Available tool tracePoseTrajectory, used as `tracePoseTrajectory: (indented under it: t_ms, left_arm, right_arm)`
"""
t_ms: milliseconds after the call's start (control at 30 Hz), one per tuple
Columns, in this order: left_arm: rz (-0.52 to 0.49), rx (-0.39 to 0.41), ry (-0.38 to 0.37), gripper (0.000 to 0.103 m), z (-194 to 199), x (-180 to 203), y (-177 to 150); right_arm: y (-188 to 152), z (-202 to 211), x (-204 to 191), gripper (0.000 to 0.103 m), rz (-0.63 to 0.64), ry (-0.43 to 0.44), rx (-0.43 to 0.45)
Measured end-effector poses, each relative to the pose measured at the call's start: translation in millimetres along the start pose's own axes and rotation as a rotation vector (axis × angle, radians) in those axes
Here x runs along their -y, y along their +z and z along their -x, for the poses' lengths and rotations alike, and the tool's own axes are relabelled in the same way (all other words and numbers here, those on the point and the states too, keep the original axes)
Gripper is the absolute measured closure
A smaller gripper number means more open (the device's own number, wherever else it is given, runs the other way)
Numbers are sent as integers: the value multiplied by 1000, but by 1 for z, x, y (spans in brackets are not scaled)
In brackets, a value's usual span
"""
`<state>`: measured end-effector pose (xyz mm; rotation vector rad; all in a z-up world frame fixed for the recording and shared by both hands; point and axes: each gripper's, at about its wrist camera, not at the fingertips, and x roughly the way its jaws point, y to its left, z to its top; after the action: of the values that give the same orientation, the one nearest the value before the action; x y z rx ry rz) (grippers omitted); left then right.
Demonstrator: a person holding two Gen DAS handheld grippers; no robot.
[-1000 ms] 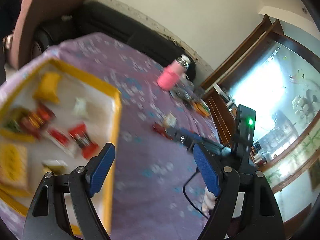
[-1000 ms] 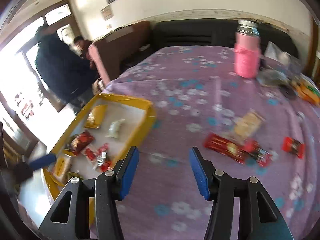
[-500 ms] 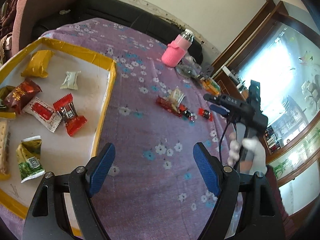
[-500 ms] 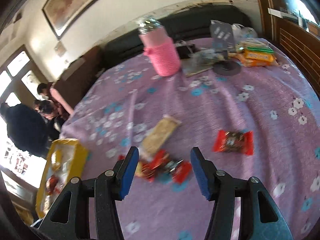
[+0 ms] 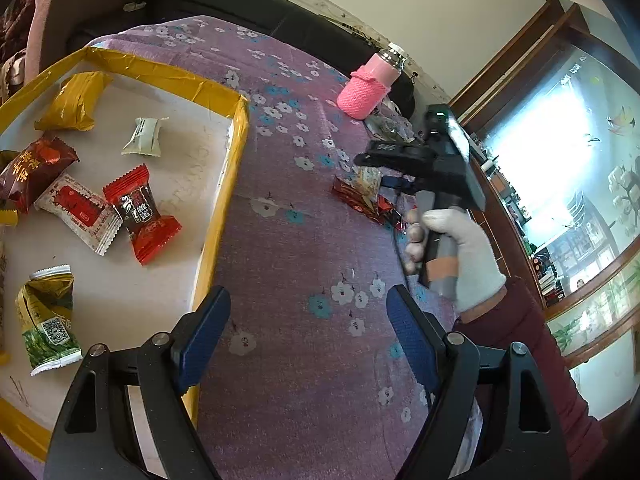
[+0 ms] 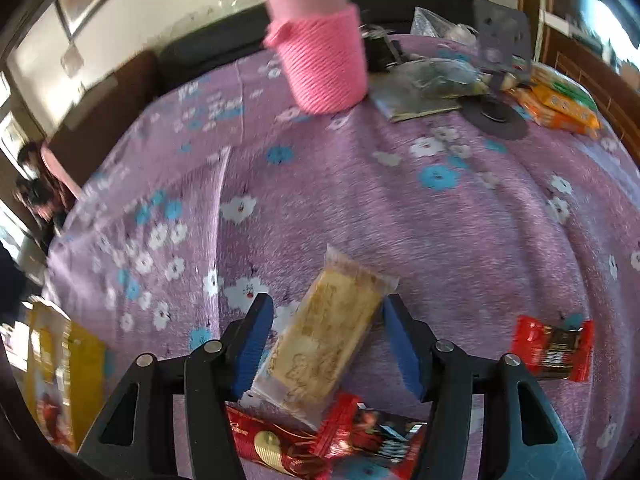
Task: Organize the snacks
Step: 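Grasp the long wrapped cake bar with the right tool, then set the cake bar down in front of the left tool and open the right tool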
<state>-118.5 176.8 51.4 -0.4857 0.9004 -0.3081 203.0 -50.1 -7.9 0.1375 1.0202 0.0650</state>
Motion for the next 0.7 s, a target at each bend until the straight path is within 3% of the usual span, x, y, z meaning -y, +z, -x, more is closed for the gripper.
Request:
tracePoseTrajectory:
  t_ms: [67,133,200,367,533,633,700]
  left_arm:
    - [-1,-1,-4,22,0,0,-1]
    - [-1,-1,-2,22,1,0,-2]
    - [7,0,-4,22,2,-1,-3]
    - [12,-4,-11,22,5,2,-6]
    - [0,2,-3,22,11,5,-10]
    - [-1,-2,-9,22,11,8,-13]
    - [-12,-10,-12,22,9,13,-16]
  right_arm:
    - [-5,-2,-11,42,46,-57,8]
    - [-11,-1,-20,62,95,-94,14]
    - [-20,4,-28,68,131,-71,5]
    - [-51,22,-45,68,182,51,-65]
    - [-107,54,-55,65,263,136,-111]
    - [-128,72,-41,66,233,297,-185]
    - [-128,86,-20,64,163,401,-165]
